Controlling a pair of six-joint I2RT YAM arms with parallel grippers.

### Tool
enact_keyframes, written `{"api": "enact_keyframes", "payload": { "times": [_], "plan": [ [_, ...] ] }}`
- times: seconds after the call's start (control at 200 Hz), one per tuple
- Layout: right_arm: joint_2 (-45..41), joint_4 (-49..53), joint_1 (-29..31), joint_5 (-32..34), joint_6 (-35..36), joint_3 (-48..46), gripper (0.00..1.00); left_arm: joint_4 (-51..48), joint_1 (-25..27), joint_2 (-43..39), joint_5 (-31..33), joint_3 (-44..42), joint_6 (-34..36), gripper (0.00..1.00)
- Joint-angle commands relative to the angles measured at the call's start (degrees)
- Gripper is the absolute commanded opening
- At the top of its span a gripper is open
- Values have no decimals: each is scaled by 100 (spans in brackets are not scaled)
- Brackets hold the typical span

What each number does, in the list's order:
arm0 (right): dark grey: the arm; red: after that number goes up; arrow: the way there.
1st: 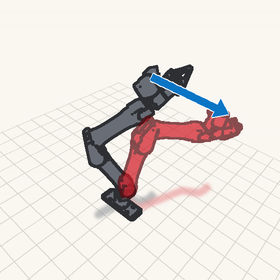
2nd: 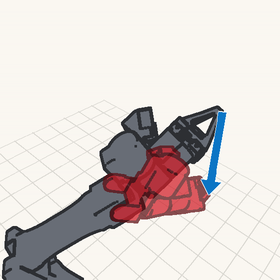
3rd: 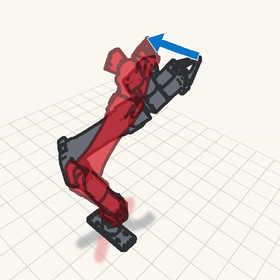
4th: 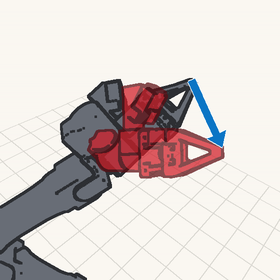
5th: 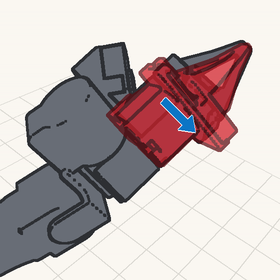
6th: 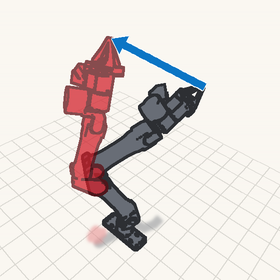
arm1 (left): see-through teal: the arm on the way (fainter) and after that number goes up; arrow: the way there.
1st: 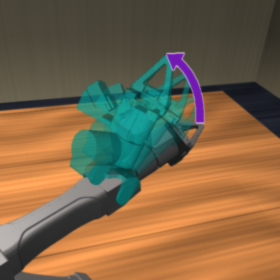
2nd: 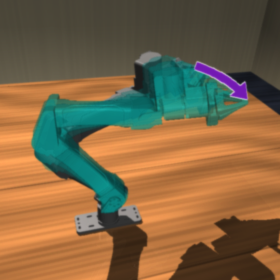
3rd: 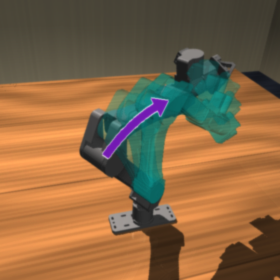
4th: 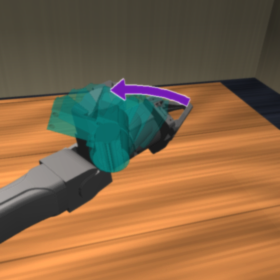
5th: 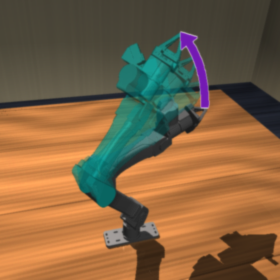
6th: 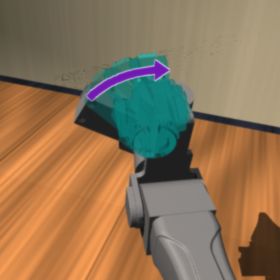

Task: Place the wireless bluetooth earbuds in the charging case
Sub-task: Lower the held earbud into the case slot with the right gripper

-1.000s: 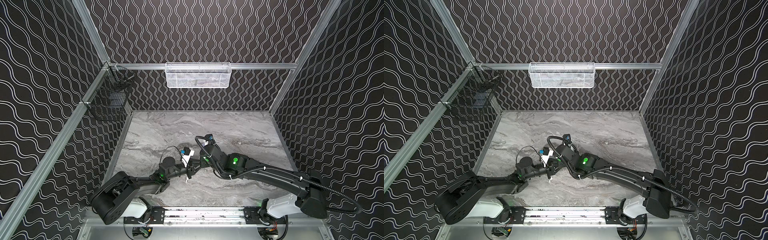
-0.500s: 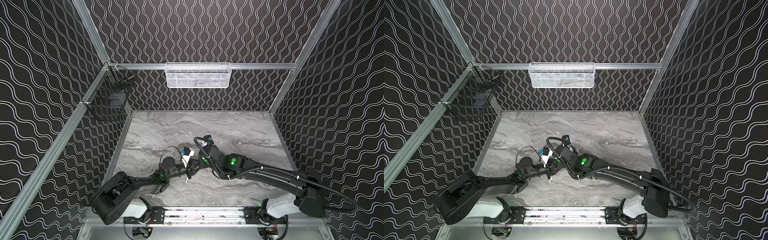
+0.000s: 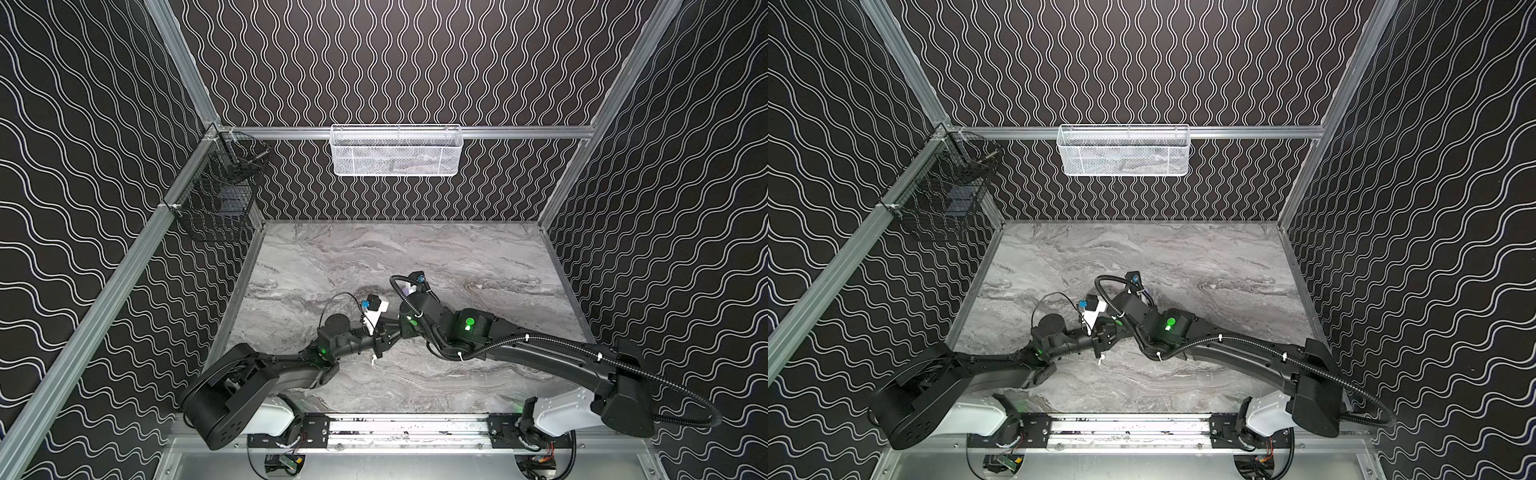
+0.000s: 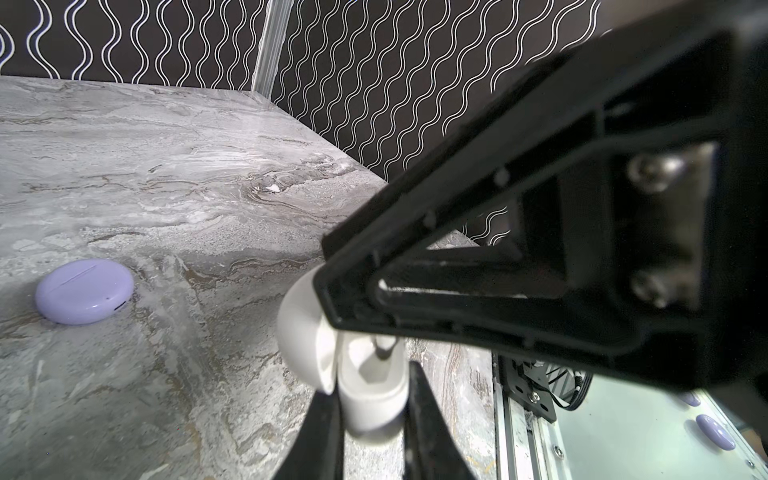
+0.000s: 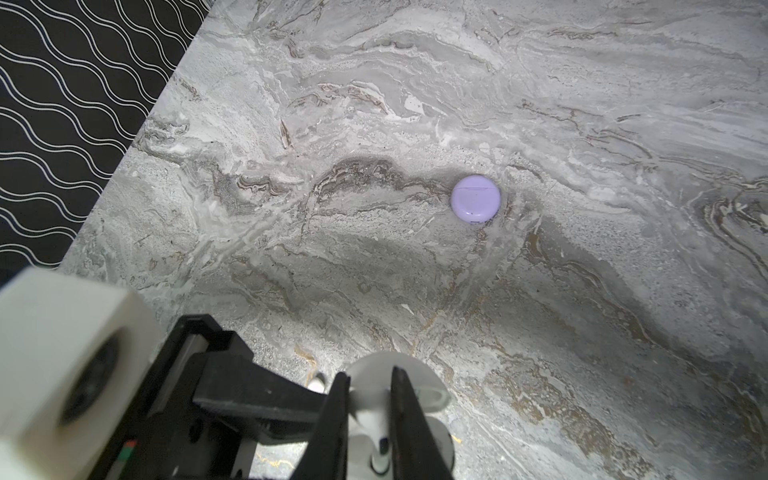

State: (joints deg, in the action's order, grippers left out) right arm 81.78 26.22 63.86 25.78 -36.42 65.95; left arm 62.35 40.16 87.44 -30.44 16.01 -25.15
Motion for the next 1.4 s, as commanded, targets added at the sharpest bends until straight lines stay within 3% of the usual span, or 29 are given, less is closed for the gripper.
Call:
{"api": "enact_keyframes", "payload": {
  "times": [0.0,1.396],
  "plan": [
    [-30,-38,5,-55,3,-7,12,252,0,8,2,20,53,0],
    [92,-82,87,-363,22,-83,14,76,3,-198,143,-32,176,0]
  ]
}}
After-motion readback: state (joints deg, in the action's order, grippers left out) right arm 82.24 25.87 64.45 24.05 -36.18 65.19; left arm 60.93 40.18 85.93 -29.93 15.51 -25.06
